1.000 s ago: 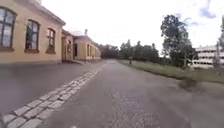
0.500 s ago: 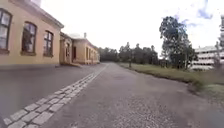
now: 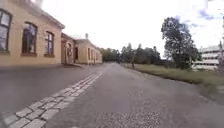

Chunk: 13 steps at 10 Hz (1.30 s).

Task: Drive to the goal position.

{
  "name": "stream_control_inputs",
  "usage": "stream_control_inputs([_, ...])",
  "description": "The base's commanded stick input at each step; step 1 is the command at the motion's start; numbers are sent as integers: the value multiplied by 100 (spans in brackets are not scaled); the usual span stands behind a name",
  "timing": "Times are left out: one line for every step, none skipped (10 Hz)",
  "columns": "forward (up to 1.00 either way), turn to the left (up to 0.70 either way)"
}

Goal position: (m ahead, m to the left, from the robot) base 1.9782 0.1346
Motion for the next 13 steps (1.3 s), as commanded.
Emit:
stream_control_inputs([70,-30])
stream_control_inputs([70,-35])
stream_control_inputs([70,-35])
stream_control_inputs([70,-35])
stream_control_inputs([70,-35])
stream_control_inputs([70,-35])
stream_control_inputs([70,-28])
stream_control_inputs([70,-19])
stream_control_inputs([70,-10])
stream_control_inputs([70,-1])
stream_control_inputs([70,0])
stream_control_inputs([70,0])
stream_control_inputs([70,0])
